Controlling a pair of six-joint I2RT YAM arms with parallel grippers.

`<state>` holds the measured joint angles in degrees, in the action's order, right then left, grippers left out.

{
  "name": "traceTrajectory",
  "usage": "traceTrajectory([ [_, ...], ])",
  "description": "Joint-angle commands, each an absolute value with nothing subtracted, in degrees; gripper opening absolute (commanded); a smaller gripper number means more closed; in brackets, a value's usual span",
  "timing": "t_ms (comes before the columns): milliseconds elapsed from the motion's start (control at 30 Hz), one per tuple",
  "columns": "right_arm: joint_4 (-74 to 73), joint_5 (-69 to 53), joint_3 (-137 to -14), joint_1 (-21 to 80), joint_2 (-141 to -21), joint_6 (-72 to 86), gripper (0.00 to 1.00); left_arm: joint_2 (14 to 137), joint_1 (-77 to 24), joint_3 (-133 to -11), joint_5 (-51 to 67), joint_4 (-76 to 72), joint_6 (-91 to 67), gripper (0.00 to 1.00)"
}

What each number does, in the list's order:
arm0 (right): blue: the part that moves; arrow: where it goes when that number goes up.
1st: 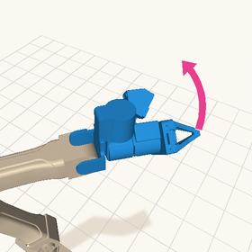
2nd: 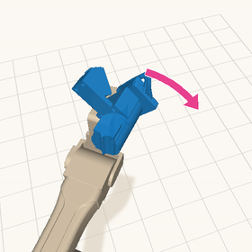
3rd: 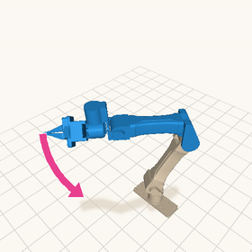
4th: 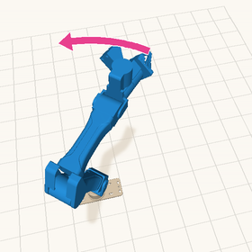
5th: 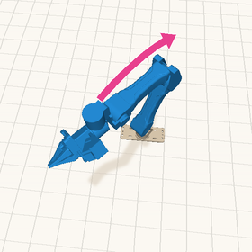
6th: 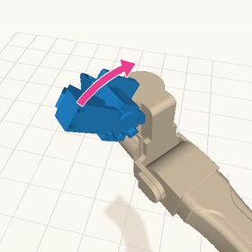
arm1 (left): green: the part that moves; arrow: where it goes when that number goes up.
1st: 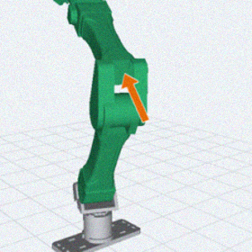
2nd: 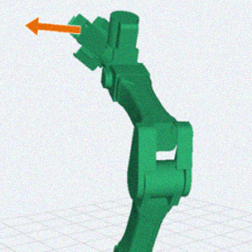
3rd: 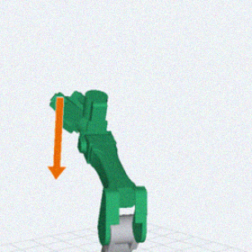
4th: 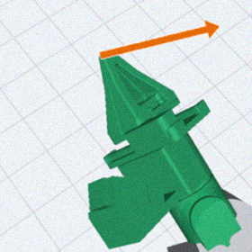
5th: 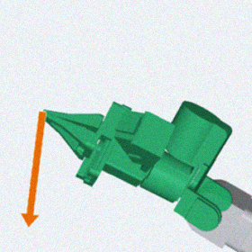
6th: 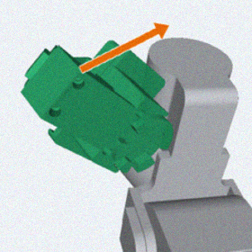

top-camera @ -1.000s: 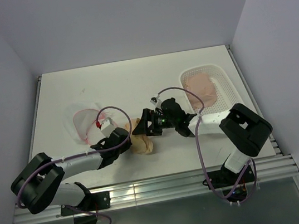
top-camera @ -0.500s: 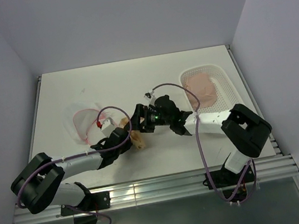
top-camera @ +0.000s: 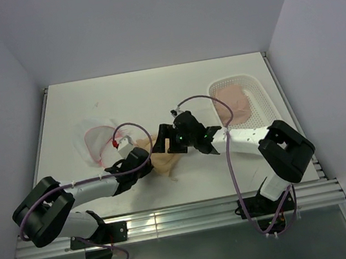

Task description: Place the bra in the laundry bag and zip it closed

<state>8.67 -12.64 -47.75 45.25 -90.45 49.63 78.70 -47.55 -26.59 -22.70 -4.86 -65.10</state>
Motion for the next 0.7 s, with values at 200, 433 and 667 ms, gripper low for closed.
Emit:
traceTrajectory([
  [200,0.99,-4.67,-52.47,45.53,-90.09,45.88,0.86,77.26,-47.64,-28.65,-22.76,-1.5,-62.49,0.0],
  [433,-4.83,3.43,-48.35,43.34,-82.8,46.93,0.88,69.37,-47.55,-27.6,-24.17,5.09,-62.93,0.0],
  [667,7.01,-6.76,-42.27,38.59,-84.71,45.01,0.89,67.14,-47.55,-28.74,-24.96,7.21,-62.4,0.0],
])
